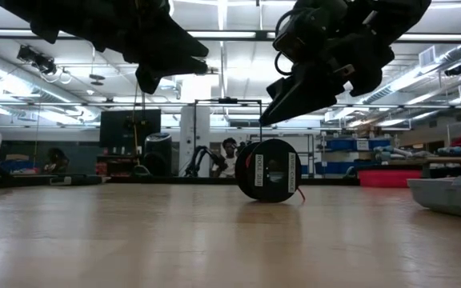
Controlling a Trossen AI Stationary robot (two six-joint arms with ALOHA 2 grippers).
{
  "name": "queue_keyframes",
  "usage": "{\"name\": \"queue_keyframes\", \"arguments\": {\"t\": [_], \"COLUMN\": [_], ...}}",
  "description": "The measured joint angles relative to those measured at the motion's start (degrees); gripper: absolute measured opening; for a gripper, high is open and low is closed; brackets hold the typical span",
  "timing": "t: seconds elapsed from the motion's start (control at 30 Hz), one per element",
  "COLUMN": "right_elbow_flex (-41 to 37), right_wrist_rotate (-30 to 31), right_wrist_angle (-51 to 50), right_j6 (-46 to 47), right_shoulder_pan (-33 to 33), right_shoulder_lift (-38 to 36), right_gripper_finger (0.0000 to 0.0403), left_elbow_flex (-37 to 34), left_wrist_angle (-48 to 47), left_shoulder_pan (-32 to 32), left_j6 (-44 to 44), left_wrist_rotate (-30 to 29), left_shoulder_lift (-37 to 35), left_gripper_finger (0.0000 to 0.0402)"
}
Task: Coil cords
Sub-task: Uncoil the wire
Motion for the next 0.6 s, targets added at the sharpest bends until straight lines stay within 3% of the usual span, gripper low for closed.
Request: {"name": "queue_keyframes", "arguments": {"t": [0.3,0.6], "right_elbow_flex": [-0.09,-0.07], "right_wrist_rotate": [-0.13,-0.21], "right_wrist_angle": [3.10,3.54], "right_j6": [0.57,0.46], "right_shoulder_pan": [0.02,0.26], "right_shoulder_lift": [5.70,5.68], "right_gripper_finger": [0.0114,0.0114], "left_elbow_flex": [0.00,0.00], "left_wrist_angle": [-0.42,-0.59], "left_shoulder_pan": [-0.02,-0.07], "left_j6": [-0.06,-0.31], "left_wrist_rotate": [-0.13,-0.15], "left_shoulder_lift": [0.00,0.00], "left_gripper_finger": [0.0152,0.0152]}}
